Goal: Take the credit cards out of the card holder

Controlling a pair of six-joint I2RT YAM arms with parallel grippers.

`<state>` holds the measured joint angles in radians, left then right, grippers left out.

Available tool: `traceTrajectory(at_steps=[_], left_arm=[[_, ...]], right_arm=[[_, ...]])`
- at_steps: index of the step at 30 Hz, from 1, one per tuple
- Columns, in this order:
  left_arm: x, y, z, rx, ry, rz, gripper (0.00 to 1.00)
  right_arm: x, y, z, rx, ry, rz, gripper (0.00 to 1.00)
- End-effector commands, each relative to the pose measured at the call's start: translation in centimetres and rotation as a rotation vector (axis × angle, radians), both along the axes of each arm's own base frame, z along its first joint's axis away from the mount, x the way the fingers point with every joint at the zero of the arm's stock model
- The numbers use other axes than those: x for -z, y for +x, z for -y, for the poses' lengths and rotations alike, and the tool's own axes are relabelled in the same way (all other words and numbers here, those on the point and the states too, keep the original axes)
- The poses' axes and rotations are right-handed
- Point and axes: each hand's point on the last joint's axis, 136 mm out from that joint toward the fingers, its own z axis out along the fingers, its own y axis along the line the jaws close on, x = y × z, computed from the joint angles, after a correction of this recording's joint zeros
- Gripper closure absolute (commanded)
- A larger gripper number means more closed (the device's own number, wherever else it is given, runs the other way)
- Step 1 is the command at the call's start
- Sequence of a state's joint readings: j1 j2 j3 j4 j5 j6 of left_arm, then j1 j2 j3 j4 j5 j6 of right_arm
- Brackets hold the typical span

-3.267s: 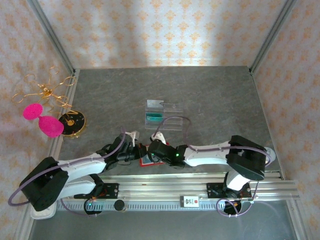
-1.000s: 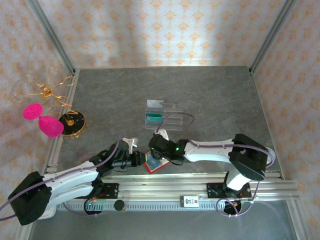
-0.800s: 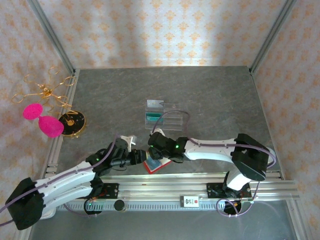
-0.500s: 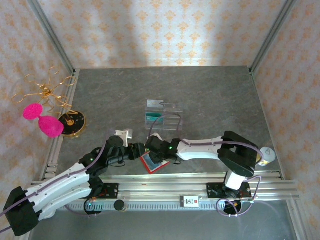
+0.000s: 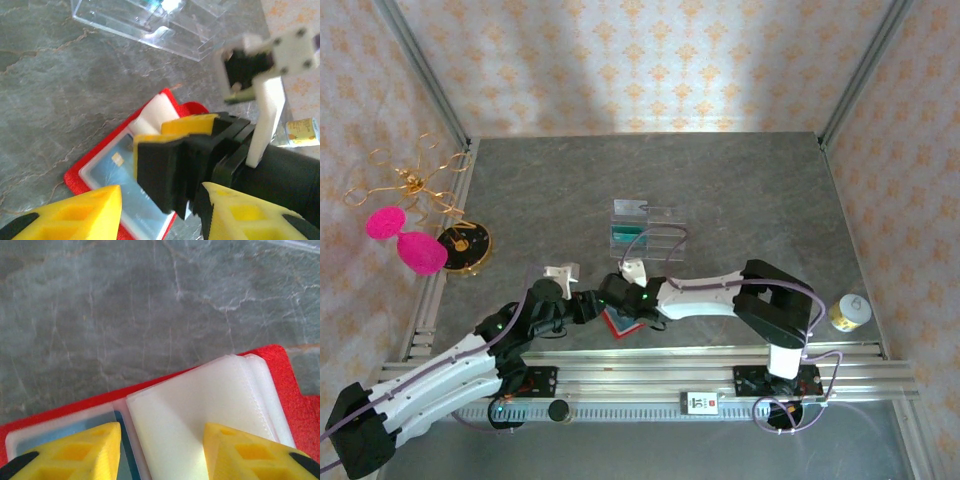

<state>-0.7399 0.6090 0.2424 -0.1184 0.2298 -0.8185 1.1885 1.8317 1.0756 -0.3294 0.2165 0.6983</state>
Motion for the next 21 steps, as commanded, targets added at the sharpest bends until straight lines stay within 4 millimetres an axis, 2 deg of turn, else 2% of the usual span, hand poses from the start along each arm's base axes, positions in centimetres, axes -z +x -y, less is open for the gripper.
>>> traceTrajectory(at_steps=[1,6,10,11,13,15,17,19,21], left_arm=[[-0.2,0.4,-0.2,-0.029,-0.04,0.024,0.54],[0.5,0.0,0.5,-0.005,-0.089,0.012,0.55],[0.6,-0.2,1.4,0.039,-0.095,-0.005,0.62],[0.7,-0.2,1.6,0.048,-0.091,-0.01,0.64],[1.4,-0.4,1.7,0.061,-0.066,-0.039,0.68],[1.8,-0.5,1.6,0.065,-0.044,-0.055,0.71],[1.8,-0.7,1.9,0.08,-0.048,-0.06,0.73],[1.9,-1.0,2.3,0.101,-0.054,-0.073,0.76],[2.6,-1.5,2.6,0.123,-0.047,-0.098,0.78]], right_arm=[[-1.5,2.3,0.1,0.156,0.039,0.074,0.54],[-3.4,2.8,-1.3,0.15,0.112,0.09,0.5],[-4.9,1.9,-1.0,0.095,0.165,0.093,0.51],[-5.1,1.6,-0.9,0.06,0.177,0.09,0.54],[-5.3,1.7,-0.3,0.0,0.16,0.069,0.71],[-5.0,2.1,-0.3,-0.08,0.139,0.035,0.83],[-4.3,2.4,-0.6,-0.15,0.112,0.002,0.89],[-3.0,3.0,-0.1,-0.158,0.05,-0.026,0.95],[-1.9,3.3,0.7,-0.146,0.018,-0.043,0.97]])
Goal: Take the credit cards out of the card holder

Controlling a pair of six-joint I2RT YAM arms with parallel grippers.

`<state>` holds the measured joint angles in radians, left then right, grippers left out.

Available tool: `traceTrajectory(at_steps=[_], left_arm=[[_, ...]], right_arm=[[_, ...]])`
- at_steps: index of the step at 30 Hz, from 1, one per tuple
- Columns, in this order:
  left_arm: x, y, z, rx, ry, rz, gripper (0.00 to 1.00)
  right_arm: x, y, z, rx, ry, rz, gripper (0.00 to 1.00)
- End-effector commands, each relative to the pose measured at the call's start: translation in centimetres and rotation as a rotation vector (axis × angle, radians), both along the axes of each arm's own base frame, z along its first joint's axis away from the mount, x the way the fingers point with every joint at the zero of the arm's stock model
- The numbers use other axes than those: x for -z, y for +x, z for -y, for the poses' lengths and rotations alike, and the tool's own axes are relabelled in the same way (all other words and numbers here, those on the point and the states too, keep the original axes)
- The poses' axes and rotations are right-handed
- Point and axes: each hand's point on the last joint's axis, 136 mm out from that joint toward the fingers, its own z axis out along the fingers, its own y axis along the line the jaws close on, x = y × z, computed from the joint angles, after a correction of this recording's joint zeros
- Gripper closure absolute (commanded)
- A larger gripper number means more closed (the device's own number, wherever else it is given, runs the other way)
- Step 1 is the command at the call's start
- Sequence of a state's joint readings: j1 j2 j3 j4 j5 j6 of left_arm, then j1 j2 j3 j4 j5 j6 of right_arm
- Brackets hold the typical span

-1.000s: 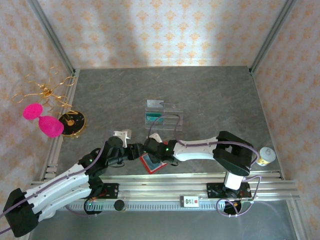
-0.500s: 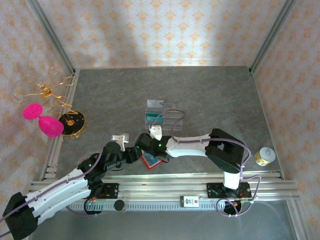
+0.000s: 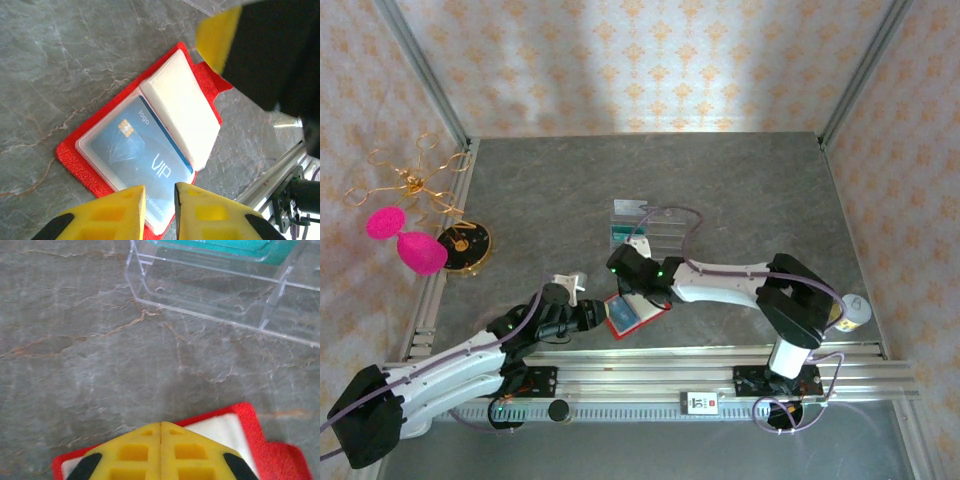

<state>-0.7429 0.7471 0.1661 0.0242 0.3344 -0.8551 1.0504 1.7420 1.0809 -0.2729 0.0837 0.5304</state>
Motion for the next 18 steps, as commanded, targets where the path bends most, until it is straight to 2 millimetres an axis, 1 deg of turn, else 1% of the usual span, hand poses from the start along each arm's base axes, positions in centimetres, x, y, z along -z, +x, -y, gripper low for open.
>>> traceTrajectory(at_steps=[1,4,7,9,13,15,18], left_arm=[[-0.8,-0.5,1.5,0.062,-0.033,0.002,0.78],[-0.2,-1.0,2.4,0.094,-0.042,-0.02,0.78],[0.4,-1.1,3.0,0.115,-0.044,-0.03,0.78],[1.4,-1.0,3.0,0.117,-0.012,-0.049,0.81],[2.7,-0.2,2.6,0.099,0.072,-0.058,0.86],[3.0,0.6,2.1,0.077,0.103,-0.05,0.87],[3.1,1.5,1.3,0.05,0.118,-0.041,0.87]], right_arm=[[2.1,-0.5,1.0,-0.078,-0.1,-0.043,0.98],[3.4,-0.5,2.7,-0.049,-0.142,-0.055,1.0],[5.0,-1.7,4.1,-0.035,-0.162,-0.096,1.0],[5.6,-2.6,5.1,-0.011,-0.162,-0.117,1.0],[5.8,-4.3,6.3,0.028,-0.129,-0.128,1.0],[5.7,-4.8,6.8,0.051,-0.125,-0.124,1.0],[5.2,-5.2,6.9,0.073,-0.096,-0.12,1.0]])
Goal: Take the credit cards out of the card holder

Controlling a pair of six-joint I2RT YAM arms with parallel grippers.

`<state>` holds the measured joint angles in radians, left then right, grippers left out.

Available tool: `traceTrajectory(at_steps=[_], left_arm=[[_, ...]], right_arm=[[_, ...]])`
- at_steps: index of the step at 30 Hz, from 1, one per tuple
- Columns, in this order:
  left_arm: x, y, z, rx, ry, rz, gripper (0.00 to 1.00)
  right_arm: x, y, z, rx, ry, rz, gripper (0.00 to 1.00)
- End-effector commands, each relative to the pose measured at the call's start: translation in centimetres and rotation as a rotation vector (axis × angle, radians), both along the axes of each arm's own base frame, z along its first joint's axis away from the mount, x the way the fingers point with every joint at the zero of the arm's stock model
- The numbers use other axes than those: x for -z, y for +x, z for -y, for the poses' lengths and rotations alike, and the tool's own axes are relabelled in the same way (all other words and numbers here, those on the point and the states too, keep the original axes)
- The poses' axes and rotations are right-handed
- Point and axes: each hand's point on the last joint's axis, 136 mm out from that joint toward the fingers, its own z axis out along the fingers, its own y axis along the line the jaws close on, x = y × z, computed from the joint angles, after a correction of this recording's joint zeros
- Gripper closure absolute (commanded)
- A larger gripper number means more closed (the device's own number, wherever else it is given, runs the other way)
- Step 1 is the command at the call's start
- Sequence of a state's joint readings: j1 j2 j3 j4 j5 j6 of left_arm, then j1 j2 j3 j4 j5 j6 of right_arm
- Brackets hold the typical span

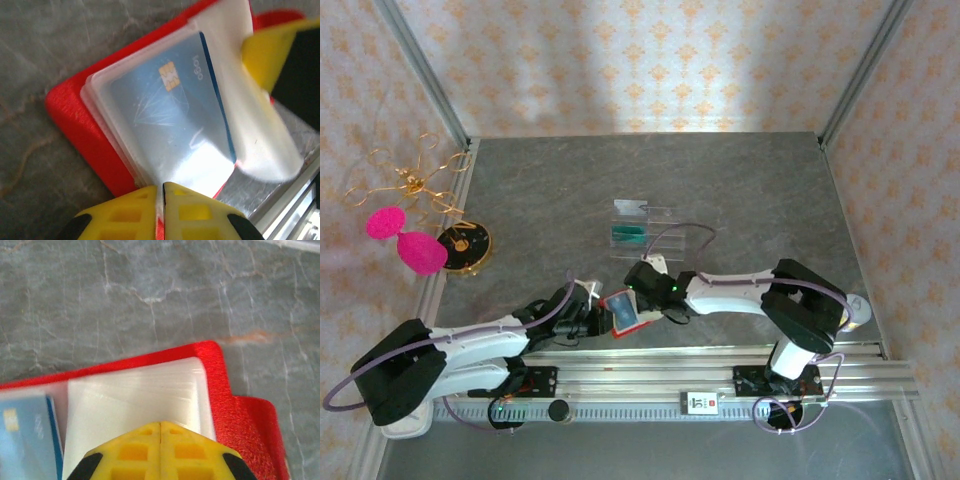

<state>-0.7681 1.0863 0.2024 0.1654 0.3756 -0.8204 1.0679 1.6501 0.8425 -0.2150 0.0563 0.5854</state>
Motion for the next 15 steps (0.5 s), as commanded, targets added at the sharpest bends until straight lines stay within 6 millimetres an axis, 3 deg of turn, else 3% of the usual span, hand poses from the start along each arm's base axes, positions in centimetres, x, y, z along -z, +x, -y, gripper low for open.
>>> traceTrajectory(at_steps=[1,5,10,13,15], left_arm=[[-1.1,2.2,-0.2,-0.027,0.01,0.079,0.87],[-1.2,3.4,-0.6,-0.033,0.05,0.098,0.87],[-3.0,3.1,-0.2,-0.037,-0.003,0.105,0.86],[-4.8,2.8,-0.3,-0.051,-0.035,0.149,0.83],[-5.4,2.8,0.0,-0.055,-0.064,0.168,0.82]], right_arm=[[0.9,-1.5,2.4,0.062,-0.049,-0.036,1.0],[0.0,-1.5,2.4,0.083,-0.018,-0.016,0.99],[-3.5,-0.2,2.3,0.064,-0.002,0.084,0.89],[-6.1,-0.3,0.7,-0.017,0.073,0.108,0.74],[-7.4,-1.0,-1.7,-0.106,0.181,0.073,0.72]])
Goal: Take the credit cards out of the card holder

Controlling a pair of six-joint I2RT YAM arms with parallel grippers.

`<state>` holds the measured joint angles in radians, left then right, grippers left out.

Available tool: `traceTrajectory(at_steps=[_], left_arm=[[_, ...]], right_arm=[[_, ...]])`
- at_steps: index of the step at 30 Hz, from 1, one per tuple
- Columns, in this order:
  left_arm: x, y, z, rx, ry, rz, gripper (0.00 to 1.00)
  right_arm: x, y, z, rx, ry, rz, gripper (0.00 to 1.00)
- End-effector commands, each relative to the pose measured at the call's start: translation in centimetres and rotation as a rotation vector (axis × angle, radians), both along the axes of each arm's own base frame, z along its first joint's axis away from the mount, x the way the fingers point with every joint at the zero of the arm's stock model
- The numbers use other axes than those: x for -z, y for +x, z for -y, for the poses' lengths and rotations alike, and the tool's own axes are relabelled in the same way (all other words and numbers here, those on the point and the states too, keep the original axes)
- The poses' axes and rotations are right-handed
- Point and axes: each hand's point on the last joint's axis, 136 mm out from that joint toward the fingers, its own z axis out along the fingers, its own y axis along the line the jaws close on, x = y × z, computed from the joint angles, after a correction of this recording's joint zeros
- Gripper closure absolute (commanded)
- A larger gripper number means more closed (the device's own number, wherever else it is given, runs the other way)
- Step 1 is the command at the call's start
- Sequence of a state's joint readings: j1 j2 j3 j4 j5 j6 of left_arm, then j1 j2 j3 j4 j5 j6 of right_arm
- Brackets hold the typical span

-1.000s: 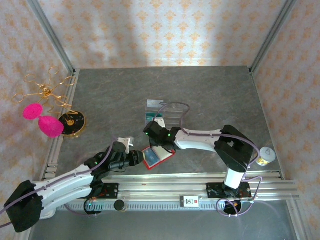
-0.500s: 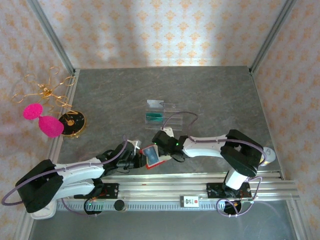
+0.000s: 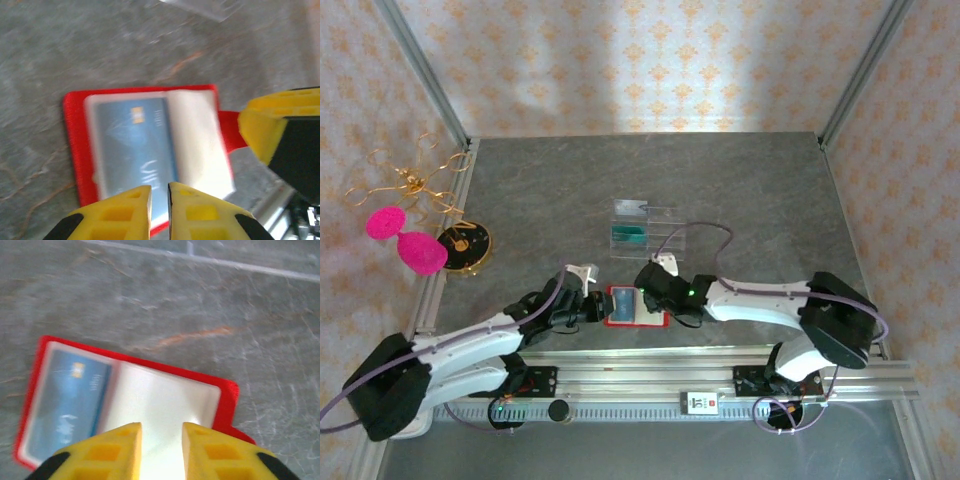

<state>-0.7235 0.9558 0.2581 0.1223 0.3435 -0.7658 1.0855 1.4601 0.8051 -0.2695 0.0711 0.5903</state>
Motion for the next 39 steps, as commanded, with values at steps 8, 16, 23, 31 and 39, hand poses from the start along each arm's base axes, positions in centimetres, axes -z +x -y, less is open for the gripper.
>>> traceTrajectory(at_steps=[8,16,23,31,39], left_arm=[[1.1,0.9,1.1,0.002,0.01,-0.002,0.9],[2.8,0.5,0.1,-0.004,0.07,-0.018,0.92],[3.1,0.4,0.1,0.002,0.076,-0.023,0.93],[4.3,0.1,-0.2,0.007,0.112,-0.05,0.94],[5.5,-0.6,-0.5,0.025,0.139,-0.087,0.95]], right_arm=[[-1.7,-0.8,-7.0,-0.167,0.345,-0.2,0.79],[2.3,-1.8,-5.3,-0.107,0.288,-0.305,0.83],[4.3,-2.5,-3.5,-0.067,0.246,-0.329,0.83],[4.5,-2.3,-3.8,-0.076,0.24,-0.322,0.83],[4.5,-2.0,-3.9,-0.075,0.226,-0.316,0.84]])
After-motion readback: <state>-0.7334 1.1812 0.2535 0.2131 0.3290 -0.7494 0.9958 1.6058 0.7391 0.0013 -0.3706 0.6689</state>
